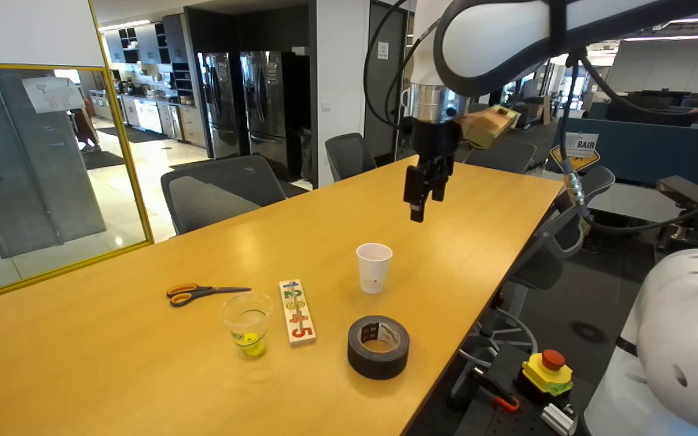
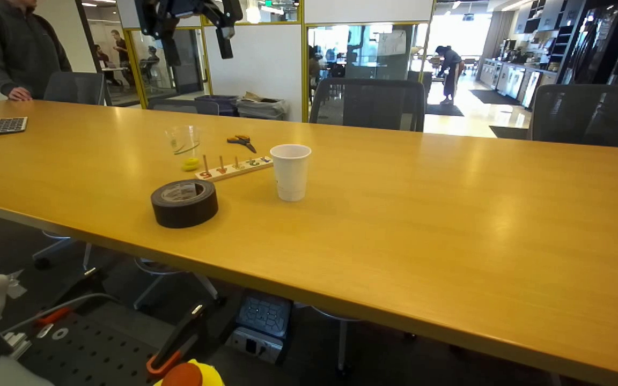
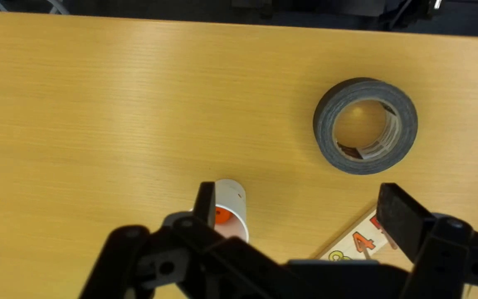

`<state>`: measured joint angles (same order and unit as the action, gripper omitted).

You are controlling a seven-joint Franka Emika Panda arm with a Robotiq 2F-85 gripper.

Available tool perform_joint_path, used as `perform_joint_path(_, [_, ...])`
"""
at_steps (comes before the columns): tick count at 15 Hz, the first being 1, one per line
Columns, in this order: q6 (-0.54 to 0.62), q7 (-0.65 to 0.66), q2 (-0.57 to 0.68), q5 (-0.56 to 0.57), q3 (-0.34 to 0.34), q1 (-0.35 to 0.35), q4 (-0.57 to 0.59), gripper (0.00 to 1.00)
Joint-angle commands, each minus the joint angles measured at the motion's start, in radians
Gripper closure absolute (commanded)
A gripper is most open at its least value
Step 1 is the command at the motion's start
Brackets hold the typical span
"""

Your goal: Pick up the orange and yellow objects from the table and put them in the two cups

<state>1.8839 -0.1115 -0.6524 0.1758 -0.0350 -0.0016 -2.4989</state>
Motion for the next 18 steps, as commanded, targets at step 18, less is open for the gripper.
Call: perform_joint_path(18, [-0.015,-0.179,-0.185,-0.151,-0.079,0.094,-0.089,0.0])
